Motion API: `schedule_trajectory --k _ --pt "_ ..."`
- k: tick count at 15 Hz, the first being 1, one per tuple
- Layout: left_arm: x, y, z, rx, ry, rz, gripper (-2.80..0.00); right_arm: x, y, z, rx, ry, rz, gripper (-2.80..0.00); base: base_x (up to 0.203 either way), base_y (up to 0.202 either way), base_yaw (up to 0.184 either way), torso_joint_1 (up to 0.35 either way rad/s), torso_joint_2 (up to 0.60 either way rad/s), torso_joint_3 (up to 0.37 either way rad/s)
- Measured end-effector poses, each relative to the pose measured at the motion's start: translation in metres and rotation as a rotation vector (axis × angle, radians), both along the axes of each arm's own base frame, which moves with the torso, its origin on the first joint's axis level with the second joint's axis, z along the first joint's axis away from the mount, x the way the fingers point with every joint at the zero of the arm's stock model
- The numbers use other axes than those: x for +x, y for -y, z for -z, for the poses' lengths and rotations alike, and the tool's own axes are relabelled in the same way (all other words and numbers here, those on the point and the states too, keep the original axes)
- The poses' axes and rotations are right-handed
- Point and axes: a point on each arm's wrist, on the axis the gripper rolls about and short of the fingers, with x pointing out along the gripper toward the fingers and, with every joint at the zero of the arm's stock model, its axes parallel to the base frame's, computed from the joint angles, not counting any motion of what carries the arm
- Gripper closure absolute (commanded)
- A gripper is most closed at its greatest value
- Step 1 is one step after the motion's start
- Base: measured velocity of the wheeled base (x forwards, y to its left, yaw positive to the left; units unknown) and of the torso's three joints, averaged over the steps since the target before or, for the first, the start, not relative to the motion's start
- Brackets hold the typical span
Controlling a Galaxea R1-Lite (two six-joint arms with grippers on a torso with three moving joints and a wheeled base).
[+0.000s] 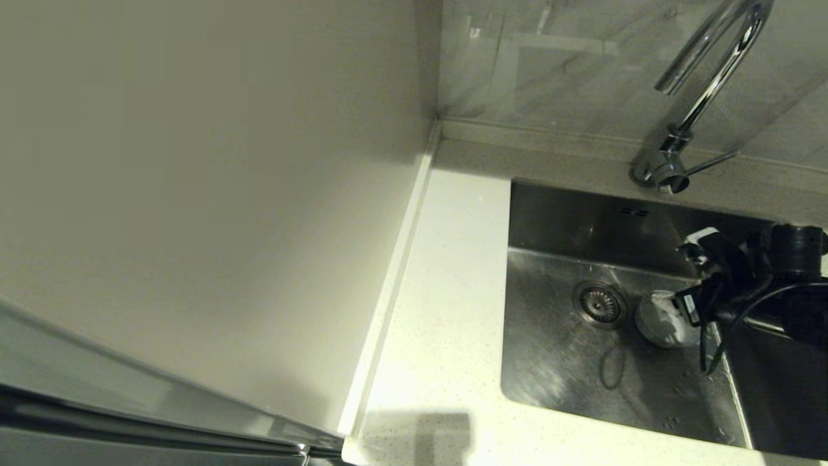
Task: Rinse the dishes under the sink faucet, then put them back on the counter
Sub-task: Put a bowl into the sink
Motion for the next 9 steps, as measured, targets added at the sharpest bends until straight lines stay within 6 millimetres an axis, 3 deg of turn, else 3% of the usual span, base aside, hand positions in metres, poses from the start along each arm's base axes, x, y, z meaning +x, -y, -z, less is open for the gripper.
schedule_trajectory --k 4,9 --pt "0.0 0.0 0.0 0.0 0.0 0.0 0.0 -0.05 -0.002 -0.045 0.005 -0.018 0.011 -2.8 0.0 0.0 0.0 0.0 0.0 0.0" --pt "0.0 0.0 0.0 0.0 0.0 0.0 0.0 -0.078 0.032 -0.118 0.014 -0.004 0.067 -2.8 0.0 0.0 0.0 0.0 0.0 0.0"
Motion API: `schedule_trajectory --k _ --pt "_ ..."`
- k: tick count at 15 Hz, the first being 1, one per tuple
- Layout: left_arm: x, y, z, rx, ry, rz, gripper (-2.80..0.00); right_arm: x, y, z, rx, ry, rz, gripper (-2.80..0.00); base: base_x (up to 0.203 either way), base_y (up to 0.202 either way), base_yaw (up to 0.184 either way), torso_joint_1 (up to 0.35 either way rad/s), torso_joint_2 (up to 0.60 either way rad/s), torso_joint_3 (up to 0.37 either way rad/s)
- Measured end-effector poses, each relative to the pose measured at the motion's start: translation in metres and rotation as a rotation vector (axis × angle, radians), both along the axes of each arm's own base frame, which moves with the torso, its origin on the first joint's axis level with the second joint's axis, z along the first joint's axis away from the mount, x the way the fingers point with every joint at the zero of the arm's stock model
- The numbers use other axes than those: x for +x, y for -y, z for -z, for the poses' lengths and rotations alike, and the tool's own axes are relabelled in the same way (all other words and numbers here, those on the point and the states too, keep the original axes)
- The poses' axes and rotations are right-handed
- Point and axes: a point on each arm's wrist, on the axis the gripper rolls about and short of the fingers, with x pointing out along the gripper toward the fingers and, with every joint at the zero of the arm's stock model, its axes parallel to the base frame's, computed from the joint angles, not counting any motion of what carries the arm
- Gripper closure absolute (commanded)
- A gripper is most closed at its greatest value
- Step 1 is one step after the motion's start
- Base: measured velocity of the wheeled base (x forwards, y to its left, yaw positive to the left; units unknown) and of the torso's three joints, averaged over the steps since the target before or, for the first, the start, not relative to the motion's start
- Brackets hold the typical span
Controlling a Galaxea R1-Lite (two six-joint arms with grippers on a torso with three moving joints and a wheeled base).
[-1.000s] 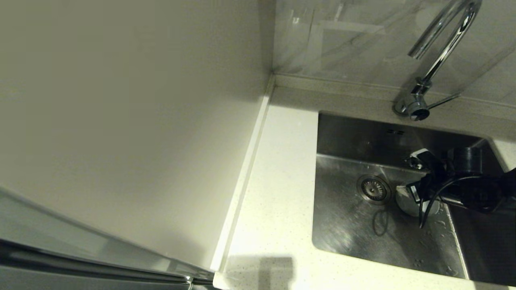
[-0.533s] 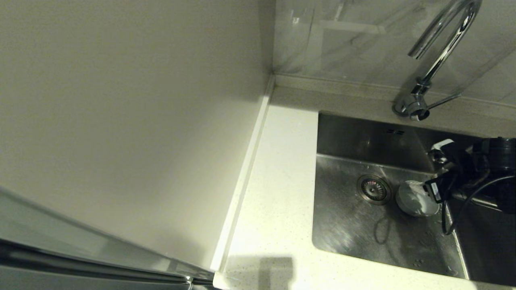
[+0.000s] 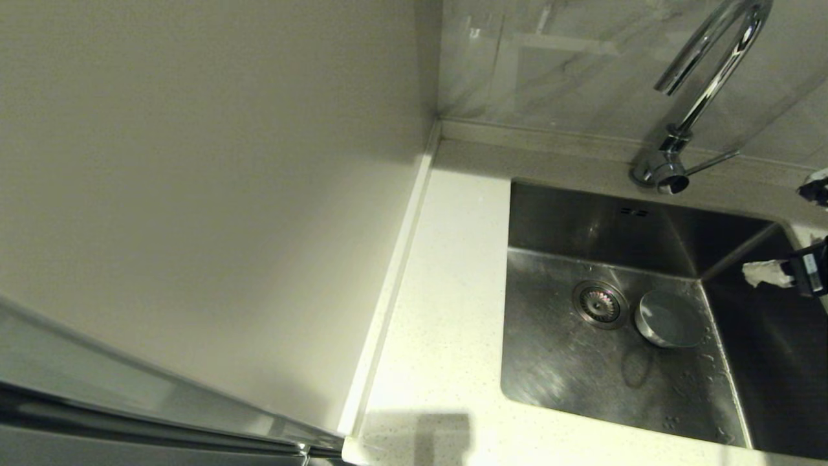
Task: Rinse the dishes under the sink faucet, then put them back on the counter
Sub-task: Put a bowl into the sink
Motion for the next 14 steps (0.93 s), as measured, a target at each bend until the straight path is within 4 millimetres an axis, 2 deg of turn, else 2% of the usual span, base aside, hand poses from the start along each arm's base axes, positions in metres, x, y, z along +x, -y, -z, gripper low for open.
schedule_trajectory --k 2,4,10,14 --pt "0.0 0.0 0.0 0.0 0.0 0.0 0.0 -0.007 0.02 -0.026 0.004 0.017 0.031 -2.8 0.0 0.0 0.0 0.0 0.0 0.0" --pt "0.0 0.0 0.0 0.0 0.0 0.0 0.0 -0.011 0.042 -0.036 0.003 0.013 0.088 -2.8 0.0 0.0 0.0 0.0 0.0 0.0" --pt "0.0 0.0 0.0 0.0 0.0 0.0 0.0 -0.026 0.108 -0.039 0.083 0.042 0.17 -2.8 0.0 0.0 0.0 0.0 0.0 0.0" --pt "0.0 0.0 0.0 0.0 0.0 0.0 0.0 -0.022 0.134 -0.033 0.206 -0.042 0.176 -2.8 0.0 0.0 0.0 0.0 0.0 0.0"
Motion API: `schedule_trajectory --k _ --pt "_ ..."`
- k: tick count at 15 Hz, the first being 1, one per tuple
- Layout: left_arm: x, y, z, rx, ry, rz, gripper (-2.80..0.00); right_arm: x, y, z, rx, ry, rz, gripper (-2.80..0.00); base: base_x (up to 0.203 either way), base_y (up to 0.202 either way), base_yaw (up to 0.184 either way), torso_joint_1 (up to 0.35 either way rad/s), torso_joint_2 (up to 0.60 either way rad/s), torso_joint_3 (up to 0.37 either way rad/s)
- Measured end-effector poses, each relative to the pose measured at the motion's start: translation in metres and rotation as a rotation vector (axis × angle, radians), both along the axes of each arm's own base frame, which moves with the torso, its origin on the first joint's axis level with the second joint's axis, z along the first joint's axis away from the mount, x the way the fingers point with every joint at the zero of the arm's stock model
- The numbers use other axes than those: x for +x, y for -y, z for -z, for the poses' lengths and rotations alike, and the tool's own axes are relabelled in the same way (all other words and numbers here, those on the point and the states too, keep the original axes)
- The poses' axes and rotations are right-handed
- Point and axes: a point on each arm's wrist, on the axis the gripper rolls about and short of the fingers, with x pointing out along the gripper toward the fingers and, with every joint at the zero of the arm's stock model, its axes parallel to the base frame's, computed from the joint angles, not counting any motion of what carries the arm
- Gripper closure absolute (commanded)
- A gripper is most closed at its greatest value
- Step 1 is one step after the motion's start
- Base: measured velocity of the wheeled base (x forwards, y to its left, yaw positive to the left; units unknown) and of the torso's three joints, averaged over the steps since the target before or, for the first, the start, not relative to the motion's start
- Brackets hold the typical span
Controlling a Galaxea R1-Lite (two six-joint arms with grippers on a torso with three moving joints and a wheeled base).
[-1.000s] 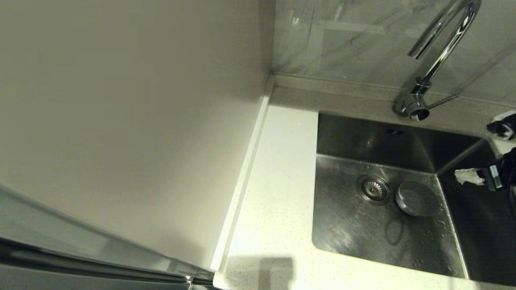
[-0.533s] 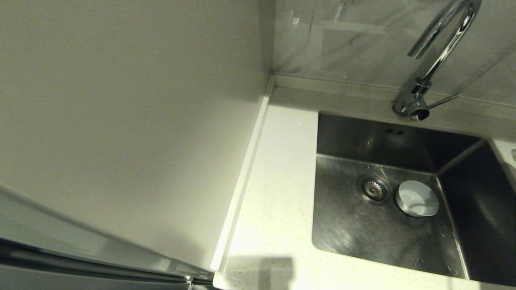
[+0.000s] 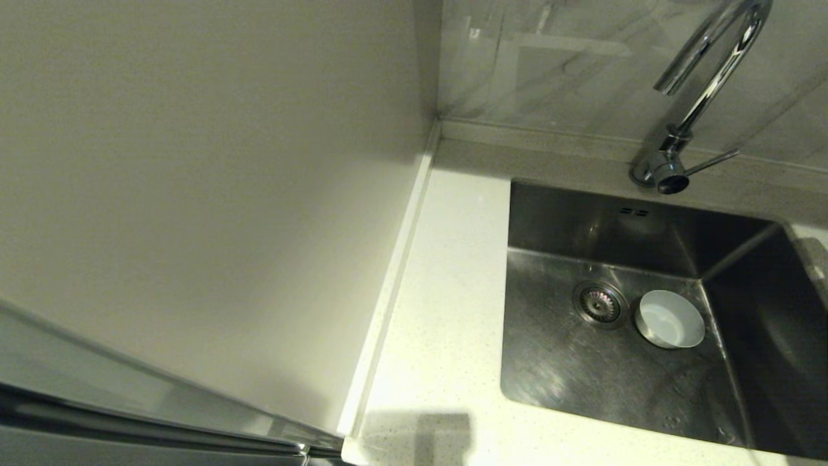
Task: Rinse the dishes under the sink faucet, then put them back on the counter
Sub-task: Put a bowl into the sink
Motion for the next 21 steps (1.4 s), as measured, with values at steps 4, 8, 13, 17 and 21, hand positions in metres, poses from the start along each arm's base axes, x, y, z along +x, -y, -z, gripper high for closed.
schedule_trajectory --k 4,8,13,17,21 --pt "0.0 0.0 0.0 0.0 0.0 0.0 0.0 0.007 0.011 0.02 0.1 -0.094 0.005 -2.8 0.0 0.0 0.0 0.0 0.0 0.0" --pt "0.0 0.0 0.0 0.0 0.0 0.0 0.0 0.013 0.017 0.035 0.14 -0.153 0.016 -2.8 0.0 0.0 0.0 0.0 0.0 0.0" --pt "0.0 0.0 0.0 0.0 0.0 0.0 0.0 0.022 0.024 0.054 0.162 -0.206 0.029 -2.8 0.0 0.0 0.0 0.0 0.0 0.0" --pt "0.0 0.0 0.0 0.0 0.0 0.0 0.0 0.029 0.028 0.064 0.17 -0.237 0.035 -2.8 0.0 0.0 0.0 0.0 0.0 0.0" --pt "0.0 0.0 0.0 0.001 0.0 0.0 0.0 0.037 0.03 0.067 0.137 -0.264 0.052 -2.8 0.0 0.0 0.0 0.0 0.0 0.0"
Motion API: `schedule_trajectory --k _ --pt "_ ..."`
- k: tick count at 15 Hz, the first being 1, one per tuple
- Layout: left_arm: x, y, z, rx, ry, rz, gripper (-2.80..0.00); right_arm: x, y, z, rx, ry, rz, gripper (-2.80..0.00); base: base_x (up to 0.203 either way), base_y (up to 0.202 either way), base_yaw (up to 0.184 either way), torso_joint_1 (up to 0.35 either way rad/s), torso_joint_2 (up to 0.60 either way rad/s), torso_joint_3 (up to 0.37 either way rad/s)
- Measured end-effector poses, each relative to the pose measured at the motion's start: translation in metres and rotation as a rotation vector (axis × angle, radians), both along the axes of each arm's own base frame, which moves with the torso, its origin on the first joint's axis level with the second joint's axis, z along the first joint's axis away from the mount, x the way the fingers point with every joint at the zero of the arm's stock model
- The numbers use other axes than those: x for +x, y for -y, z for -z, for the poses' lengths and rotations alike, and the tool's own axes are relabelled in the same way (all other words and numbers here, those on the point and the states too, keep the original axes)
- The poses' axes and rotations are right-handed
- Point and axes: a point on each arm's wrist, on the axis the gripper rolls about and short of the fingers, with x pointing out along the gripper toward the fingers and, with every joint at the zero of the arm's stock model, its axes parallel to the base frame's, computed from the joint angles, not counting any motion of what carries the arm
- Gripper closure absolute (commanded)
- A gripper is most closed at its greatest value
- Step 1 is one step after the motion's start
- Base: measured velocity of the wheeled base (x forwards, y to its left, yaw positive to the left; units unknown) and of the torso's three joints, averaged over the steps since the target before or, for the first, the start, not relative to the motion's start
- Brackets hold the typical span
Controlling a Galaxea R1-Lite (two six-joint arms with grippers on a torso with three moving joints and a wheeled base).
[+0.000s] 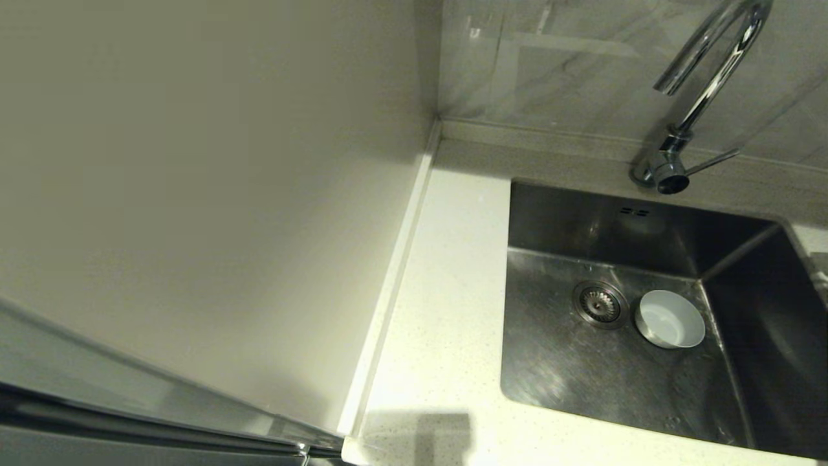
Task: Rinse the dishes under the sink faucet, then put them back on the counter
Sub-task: Put a bowl into the sink
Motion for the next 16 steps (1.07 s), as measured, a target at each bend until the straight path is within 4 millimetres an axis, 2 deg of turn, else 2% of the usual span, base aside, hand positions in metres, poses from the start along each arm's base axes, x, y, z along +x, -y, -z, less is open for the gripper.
schedule_trajectory --k 7,8,16 --pt "0.0 0.0 0.0 0.0 0.0 0.0 0.0 0.004 0.003 -0.004 -0.048 -0.057 0.01 -2.8 0.0 0.0 0.0 0.0 0.0 0.0" --pt "0.0 0.0 0.0 0.0 0.0 0.0 0.0 0.005 0.003 -0.004 -0.047 -0.058 0.009 0.0 0.0 0.0 0.0 0.0 0.0 0.0" --pt "0.0 0.0 0.0 -0.001 0.0 0.0 0.0 0.016 -0.004 0.0 -0.039 -0.058 -0.025 0.0 0.0 0.0 0.0 0.0 0.0 0.0"
